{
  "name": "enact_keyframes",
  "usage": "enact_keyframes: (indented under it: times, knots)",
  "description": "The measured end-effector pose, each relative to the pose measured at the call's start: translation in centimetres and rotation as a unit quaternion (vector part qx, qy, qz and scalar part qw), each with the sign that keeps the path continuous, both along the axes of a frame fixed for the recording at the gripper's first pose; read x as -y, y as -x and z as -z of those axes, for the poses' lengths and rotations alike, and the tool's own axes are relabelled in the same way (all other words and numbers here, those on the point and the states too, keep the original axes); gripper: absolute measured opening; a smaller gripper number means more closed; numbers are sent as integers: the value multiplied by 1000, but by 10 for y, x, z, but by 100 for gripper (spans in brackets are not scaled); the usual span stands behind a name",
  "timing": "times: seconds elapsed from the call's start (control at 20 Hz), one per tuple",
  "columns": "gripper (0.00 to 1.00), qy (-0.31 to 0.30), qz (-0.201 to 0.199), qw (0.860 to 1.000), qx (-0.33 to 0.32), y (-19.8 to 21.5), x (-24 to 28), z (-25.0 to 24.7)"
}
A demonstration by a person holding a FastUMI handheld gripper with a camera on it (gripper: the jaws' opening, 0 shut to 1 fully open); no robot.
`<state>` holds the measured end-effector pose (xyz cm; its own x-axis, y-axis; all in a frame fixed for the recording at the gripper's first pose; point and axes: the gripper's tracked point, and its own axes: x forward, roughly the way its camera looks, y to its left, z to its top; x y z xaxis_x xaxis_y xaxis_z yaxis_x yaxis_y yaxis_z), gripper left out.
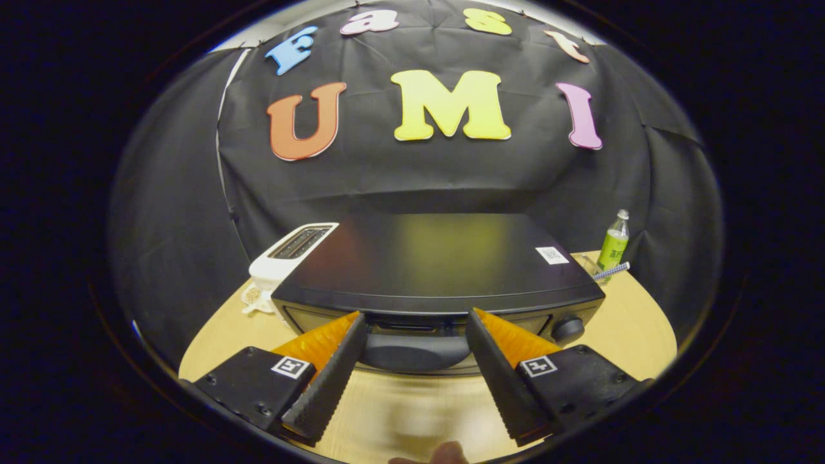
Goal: Open the toaster oven, put the food inside, and close the toaster oven door.
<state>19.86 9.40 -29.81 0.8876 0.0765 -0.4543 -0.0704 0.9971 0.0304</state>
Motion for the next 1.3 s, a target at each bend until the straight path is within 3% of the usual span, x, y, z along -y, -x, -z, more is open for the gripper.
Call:
enact_keyframes:
  times: [0.4, 0.8, 1.3]
  knots:
    - [100, -1, 26, 1000, 9, 20, -1, 10]
    - [100, -1, -10, 998, -63, 100, -2, 56]
    - [100, -26, -30, 984, -173, 148, -1, 110]
